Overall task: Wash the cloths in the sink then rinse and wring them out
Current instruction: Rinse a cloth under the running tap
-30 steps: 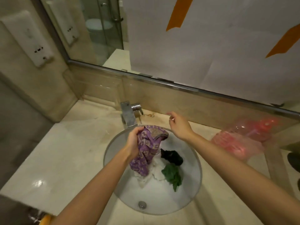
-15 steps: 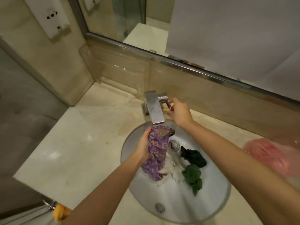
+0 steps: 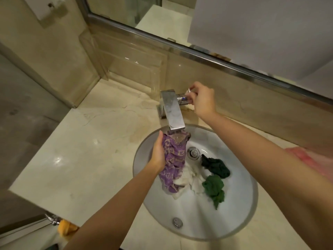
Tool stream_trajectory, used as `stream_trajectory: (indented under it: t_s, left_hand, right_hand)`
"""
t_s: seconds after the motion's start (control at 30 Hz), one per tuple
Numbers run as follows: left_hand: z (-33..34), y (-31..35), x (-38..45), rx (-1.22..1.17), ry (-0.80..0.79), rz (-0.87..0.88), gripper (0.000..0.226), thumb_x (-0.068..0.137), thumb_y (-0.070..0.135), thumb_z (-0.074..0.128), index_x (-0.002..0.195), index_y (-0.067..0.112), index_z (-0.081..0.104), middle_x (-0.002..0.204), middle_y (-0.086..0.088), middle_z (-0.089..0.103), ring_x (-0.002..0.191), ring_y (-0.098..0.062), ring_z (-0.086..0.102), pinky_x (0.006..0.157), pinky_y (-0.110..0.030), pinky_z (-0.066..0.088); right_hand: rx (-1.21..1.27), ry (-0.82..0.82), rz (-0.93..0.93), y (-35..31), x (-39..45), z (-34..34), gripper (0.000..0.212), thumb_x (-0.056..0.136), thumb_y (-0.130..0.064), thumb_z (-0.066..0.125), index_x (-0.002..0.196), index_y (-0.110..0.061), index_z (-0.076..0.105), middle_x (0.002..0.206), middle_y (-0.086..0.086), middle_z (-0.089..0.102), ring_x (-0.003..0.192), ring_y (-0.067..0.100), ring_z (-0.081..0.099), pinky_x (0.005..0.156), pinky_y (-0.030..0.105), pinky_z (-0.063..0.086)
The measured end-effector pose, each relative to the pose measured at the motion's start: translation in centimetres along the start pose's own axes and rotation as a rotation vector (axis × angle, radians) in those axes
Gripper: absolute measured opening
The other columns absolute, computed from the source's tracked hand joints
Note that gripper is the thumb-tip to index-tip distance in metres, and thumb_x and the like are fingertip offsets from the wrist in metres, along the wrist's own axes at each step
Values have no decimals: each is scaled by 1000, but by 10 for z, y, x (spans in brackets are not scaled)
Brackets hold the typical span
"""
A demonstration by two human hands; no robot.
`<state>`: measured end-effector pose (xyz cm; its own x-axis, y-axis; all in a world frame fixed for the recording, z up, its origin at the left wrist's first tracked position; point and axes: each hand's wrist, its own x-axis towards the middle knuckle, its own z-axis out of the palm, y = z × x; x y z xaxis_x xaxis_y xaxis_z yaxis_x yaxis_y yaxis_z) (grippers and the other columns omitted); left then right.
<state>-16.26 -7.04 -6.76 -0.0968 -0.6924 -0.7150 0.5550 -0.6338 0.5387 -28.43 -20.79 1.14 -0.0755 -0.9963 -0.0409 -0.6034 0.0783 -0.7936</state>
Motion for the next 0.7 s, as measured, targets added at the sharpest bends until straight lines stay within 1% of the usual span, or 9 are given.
stream_trajectory:
  t_s: [0.1,0.17,0.23,0.33,0.43,0.5,0.57,0.63,0.7]
  left_hand:
    - [-4,-5,5,-27,16,12,69,97,60,27,112,6,68,113,-16,70,112,-34,62,105,-48,42]
    - [-5,-4,7,-11,5,16,73,96,62,27,121,4,64,119,-18,67,116,-34,60,107,-50,40]
    - [-5,-2,10,8,-9,12,74,95,63,27,127,5,60,125,-17,64,120,-32,58,109,-49,37]
    - [-4,1,11,-2,-43,20,66,97,59,25,122,11,63,126,-13,64,122,-29,57,112,-47,34]
    - [-6,1,10,-2,-16,42,67,91,65,36,120,12,64,127,-13,64,123,-28,56,113,-47,33]
    - [-11,-4,17,7,44,66,79,78,75,48,126,13,62,134,-10,59,129,-24,51,116,-47,28]
    - [-12,-4,18,34,69,49,95,70,82,50,137,15,53,145,-7,49,136,-20,43,118,-45,23]
    - [-8,3,9,57,69,65,80,89,72,36,142,13,46,149,-6,43,136,-16,40,115,-37,26]
    - [-12,2,13,72,18,64,66,99,57,24,143,12,42,147,-3,43,135,-16,39,105,-30,30]
  right_hand:
    - [104,16,156,-7,19,6,10,90,-1,62,97,-7,63,76,8,61,52,12,57,48,21,48]
    - [165,24,251,-6,30,8,10,92,0,60,95,-10,60,66,6,57,39,5,52,40,19,44]
    - [197,25,318,-1,37,8,13,94,-1,58,103,-9,61,59,6,55,29,4,46,35,20,43]
    - [202,-1,374,3,39,9,25,96,-8,57,121,-9,60,55,8,54,27,8,46,35,21,43]
    - [210,12,369,0,36,13,26,98,-10,54,124,-9,60,55,10,54,25,7,45,33,20,43]
    - [207,31,368,-2,34,13,25,98,-10,53,121,-8,61,55,10,53,25,7,45,33,20,43]
    - [196,36,373,-3,32,13,24,98,-11,54,120,-8,62,55,9,54,26,7,45,34,22,44]
    - [177,32,366,-2,29,12,24,98,-12,54,119,-6,62,55,9,54,26,7,45,35,22,44]
    - [176,33,360,-2,27,13,26,99,-12,52,123,-5,60,56,8,54,25,4,44,33,19,42]
